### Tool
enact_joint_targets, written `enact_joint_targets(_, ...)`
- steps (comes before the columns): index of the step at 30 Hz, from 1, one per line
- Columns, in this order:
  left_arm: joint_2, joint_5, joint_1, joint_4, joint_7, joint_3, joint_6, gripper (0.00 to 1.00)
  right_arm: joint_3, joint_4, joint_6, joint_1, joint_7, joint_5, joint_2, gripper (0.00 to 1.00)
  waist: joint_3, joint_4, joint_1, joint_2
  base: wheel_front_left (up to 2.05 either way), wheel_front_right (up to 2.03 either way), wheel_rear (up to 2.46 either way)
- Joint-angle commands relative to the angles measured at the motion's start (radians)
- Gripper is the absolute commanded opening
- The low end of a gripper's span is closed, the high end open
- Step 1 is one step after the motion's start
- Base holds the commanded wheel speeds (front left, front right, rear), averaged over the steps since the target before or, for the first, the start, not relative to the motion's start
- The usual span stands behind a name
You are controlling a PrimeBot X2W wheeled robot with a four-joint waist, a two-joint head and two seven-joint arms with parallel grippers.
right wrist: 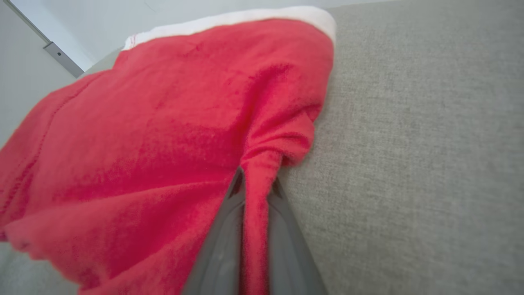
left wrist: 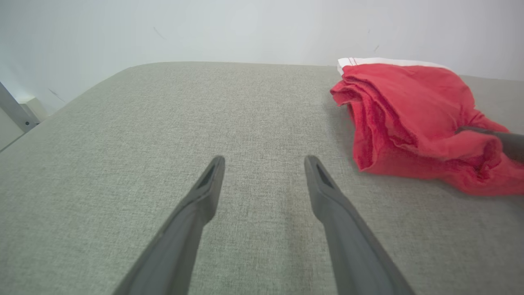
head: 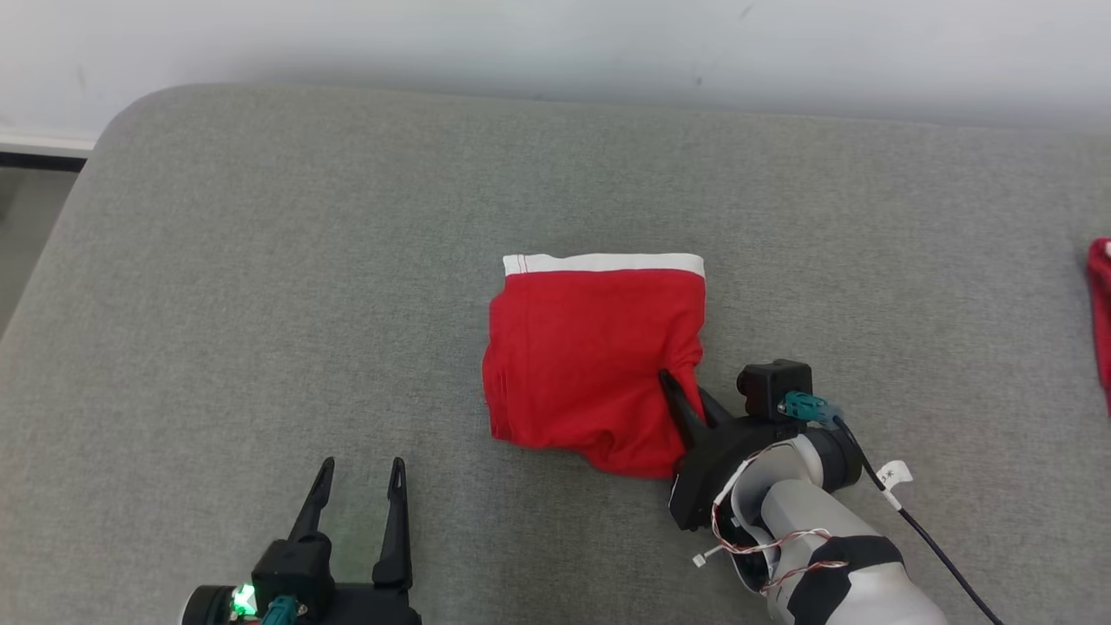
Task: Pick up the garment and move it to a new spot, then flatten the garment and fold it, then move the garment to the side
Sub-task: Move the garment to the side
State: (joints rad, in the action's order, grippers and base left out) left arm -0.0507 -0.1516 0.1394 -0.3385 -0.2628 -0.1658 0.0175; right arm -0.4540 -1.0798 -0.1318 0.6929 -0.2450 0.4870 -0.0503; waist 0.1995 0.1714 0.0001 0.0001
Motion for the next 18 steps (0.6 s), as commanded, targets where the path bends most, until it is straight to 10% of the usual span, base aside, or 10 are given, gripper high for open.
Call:
enact_joint_targets(1,0.000,0.009,-0.007,0.005,-0.002,0.004,-0.004,1.00,0.006,-0.006,0.003,-0.022,-0.006,0.007,-0.002,0.00,-0.019,-0.027,-0.0001,-0.0001,0.00,0.00,0.00)
enact_joint_targets(18,0.000,0.036,0.000,0.012,-0.002,0.037,-0.038,1.00,0.011,0.089,0.003,-0.111,-0.020,0.041,-0.007,0.00,-0.073,-0.397,-0.0001,-0.0001,0.00,0.00,0.00)
